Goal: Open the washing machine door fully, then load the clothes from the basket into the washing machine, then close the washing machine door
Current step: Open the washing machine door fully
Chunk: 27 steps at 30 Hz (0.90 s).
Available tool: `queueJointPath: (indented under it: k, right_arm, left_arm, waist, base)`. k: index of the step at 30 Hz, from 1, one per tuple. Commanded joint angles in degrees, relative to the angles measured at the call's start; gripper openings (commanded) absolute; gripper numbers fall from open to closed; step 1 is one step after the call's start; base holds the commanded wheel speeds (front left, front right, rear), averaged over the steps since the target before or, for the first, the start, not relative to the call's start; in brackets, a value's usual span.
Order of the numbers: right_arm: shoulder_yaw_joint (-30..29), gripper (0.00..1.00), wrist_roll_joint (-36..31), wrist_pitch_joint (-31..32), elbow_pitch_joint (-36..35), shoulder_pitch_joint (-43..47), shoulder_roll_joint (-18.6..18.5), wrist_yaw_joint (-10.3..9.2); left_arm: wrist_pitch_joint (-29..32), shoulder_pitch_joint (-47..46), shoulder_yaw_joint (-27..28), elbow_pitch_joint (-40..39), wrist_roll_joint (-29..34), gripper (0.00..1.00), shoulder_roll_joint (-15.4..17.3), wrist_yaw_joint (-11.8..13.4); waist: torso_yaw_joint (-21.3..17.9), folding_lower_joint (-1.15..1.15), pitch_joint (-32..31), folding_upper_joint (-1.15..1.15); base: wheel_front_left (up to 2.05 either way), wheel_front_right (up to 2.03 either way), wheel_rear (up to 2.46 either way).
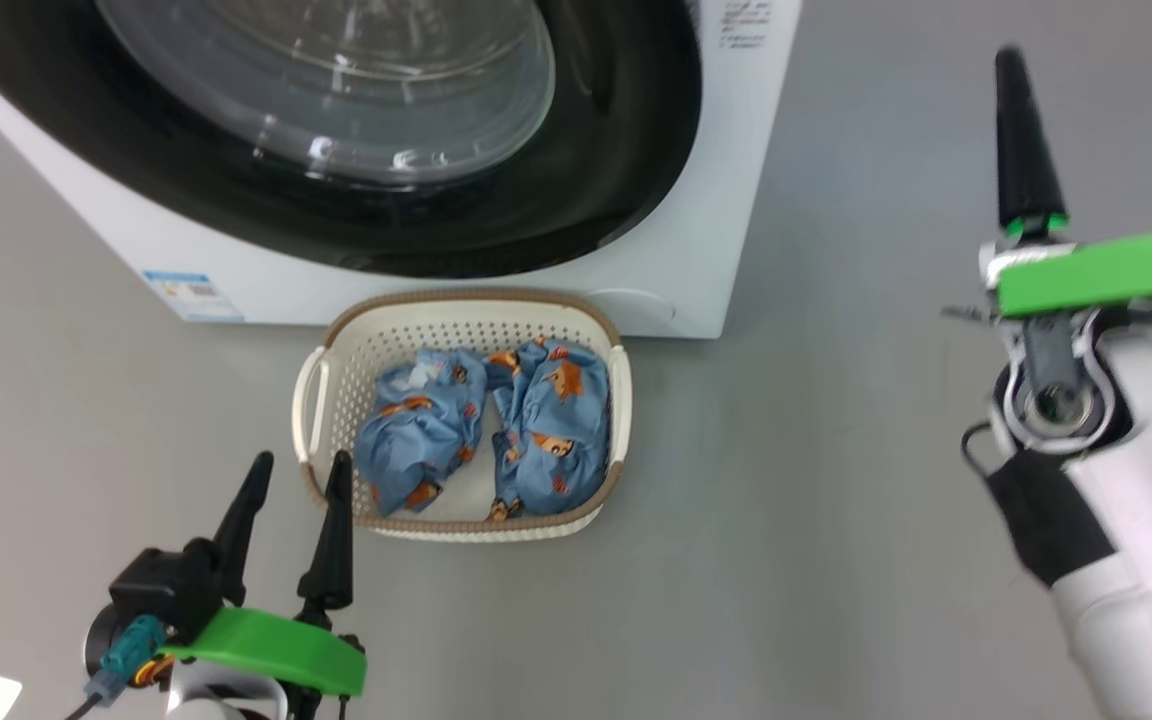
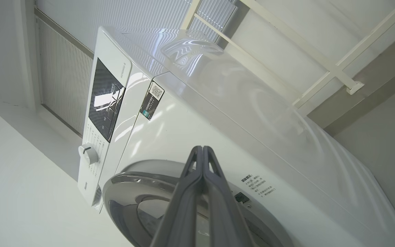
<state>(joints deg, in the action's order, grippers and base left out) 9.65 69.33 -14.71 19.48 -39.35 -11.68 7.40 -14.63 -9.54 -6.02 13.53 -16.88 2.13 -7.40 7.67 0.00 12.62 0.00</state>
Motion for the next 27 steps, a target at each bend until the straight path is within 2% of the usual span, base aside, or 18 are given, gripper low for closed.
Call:
queueJointPath:
  k: [1,5,6,12,18,27]
  right_arm:
    - [2.1,0.0,3.4,0.9,-1.3,-2.7,-0.7,0.09]
    - [4.0,0.0,12.0,5.3,-1.1,-6.5,-3.7,0.09]
    - [4.0,0.0,12.0,5.3,-1.1,-6.5,-3.7,0.09]
    - [6.4,0.0,20.0,16.2,1.3,-11.4,-6.6,0.09]
    - [7.3,0.0,23.5,26.8,5.0,-16.3,-8.5,0.09]
    - [6.8,0.0,24.9,35.5,9.8,-23.4,-9.1,0.09]
  left_arm:
    - [-0.4,-2.2,1.5,-1.6,-0.8,1.0,0.8,0.0]
    - [-0.4,-3.4,0.8,-1.8,-1.7,1.0,0.8,0.2]
    - [-0.4,-3.4,0.8,-1.8,-1.7,1.0,0.8,0.2]
    - [-0.4,-4.7,-0.6,-1.8,-3.1,1.0,0.8,0.4]
    - [-0.4,-5.9,-2.2,-2.0,-4.1,1.0,0.8,0.5]
    - [-0.4,-7.7,-3.2,-2.8,-5.2,1.0,0.8,0.7]
  waist:
    - [1.9,0.0,2.2,0.0]
    - [3.3,0.0,4.1,0.0]
    - [3.3,0.0,4.1,0.0]
    - [5.2,0.0,6.5,0.0]
    - [6.8,0.0,8.8,0.0]
    - [8.1,0.0,12.2,0.0]
  base:
    - [0.0,0.0,0.0]
    - [0.0,0.0,0.0]
    - [0.0,0.0,0.0]
    - [0.0,0.0,0.0]
    - [0.0,0.0,0.0]
    - [0.0,0.0,0.0]
